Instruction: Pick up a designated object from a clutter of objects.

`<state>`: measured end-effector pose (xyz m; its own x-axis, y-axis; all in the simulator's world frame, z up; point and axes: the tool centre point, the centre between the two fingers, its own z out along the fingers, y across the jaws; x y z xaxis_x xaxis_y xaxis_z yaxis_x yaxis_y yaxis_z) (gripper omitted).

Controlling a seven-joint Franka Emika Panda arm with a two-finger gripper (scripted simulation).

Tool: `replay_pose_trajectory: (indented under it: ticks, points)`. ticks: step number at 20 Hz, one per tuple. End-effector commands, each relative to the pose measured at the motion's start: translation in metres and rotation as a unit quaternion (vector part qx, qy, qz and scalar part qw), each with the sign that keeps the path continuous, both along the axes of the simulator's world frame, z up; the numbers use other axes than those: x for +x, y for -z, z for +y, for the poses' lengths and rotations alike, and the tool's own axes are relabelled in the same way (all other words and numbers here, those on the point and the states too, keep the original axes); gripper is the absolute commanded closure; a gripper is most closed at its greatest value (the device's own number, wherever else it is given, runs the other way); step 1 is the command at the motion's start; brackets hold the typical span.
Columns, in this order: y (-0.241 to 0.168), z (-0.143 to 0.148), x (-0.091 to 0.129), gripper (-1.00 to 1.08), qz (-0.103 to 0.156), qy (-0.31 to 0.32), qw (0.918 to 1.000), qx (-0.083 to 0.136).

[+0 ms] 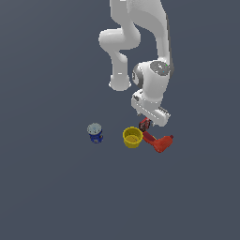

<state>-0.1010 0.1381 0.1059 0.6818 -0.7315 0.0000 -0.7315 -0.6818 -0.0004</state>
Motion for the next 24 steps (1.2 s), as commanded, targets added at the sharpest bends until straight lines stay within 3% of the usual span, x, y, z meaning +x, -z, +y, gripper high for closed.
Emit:
replay_pose_trajectory:
  ticks: [1, 12, 13, 24]
  points:
    - [0.009, 0.000, -0.001, -0.92, 0.000, 0.000, 1.0000, 0.000]
    - [0.038, 0.000, -0.001, -0.92, 0.000, 0.001, 1.0000, 0.000]
    - [0.038, 0.000, -0.001, 1.08, 0.000, 0.001, 1.0000, 0.000]
    - [0.038, 0.000, -0.001, 1.08, 0.000, 0.001, 1.0000, 0.000]
